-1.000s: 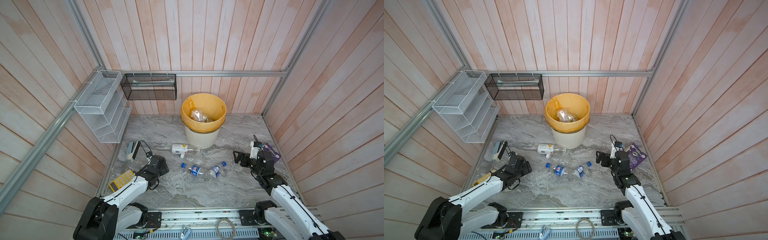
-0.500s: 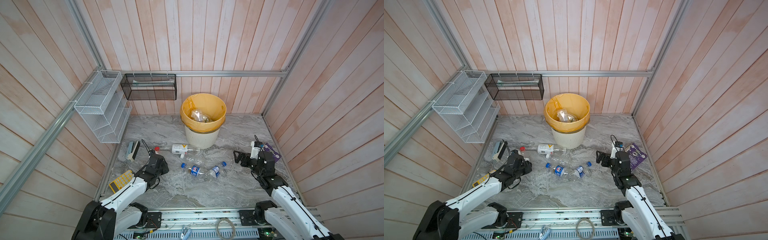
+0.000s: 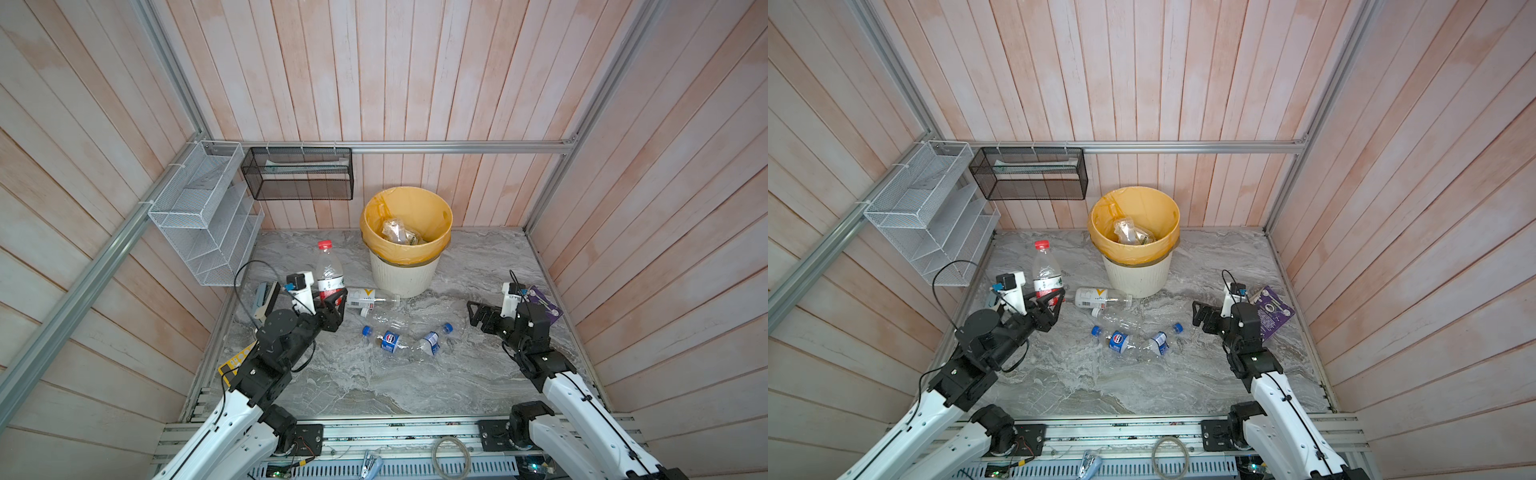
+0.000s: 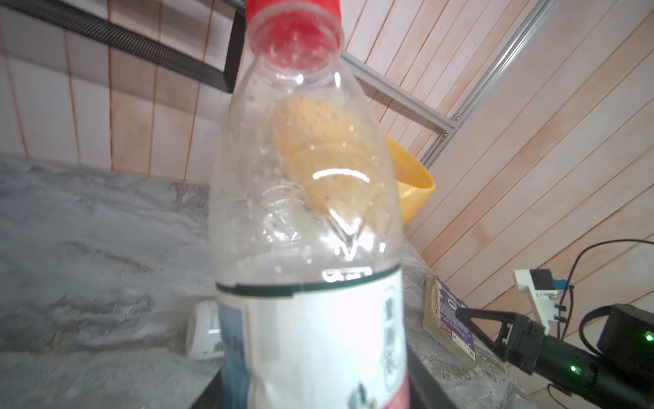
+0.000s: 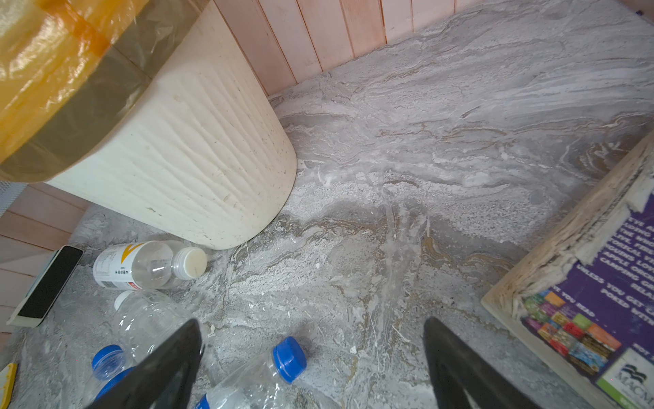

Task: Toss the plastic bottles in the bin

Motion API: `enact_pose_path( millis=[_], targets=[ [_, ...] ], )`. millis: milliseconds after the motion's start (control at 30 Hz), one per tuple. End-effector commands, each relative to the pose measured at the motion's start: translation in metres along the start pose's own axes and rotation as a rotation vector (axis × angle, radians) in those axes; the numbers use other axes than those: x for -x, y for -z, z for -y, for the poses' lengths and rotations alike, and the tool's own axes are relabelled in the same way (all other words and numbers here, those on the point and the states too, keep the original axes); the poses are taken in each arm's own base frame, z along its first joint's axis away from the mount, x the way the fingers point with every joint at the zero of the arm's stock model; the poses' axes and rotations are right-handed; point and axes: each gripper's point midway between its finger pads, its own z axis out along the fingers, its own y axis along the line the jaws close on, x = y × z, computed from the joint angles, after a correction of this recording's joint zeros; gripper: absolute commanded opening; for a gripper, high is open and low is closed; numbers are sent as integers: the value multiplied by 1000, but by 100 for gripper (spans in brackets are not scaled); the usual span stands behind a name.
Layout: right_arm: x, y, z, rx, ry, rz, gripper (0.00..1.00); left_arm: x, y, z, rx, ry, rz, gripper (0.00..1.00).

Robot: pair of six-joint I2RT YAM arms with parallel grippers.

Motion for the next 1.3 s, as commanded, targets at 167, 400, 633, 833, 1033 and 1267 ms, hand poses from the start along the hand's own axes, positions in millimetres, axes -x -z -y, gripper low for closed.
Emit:
enact_pose_path(
  millis=[167,400,633,833,1033,1267],
  targets=[
    [6,3,-19,89,-12,0,96,77,-132,67,-52,-119,-154,62],
    [7,10,-13,50,19,11,98,93,-152,73,8,-122,-132,100],
    [-1,6,-9,43,11,-3,98,104,-92,54,75,-144,32,100],
    [-5,4,-7,40,1,-10,98,56,-46,10,197,-156,-4,99],
    [-10,3,-3,31,-6,-21,98,-60,-22,-28,213,-120,-254,100],
    [-6,-1,-4,30,-11,-19,98,-169,-14,0,85,-254,-481,100]
  ],
)
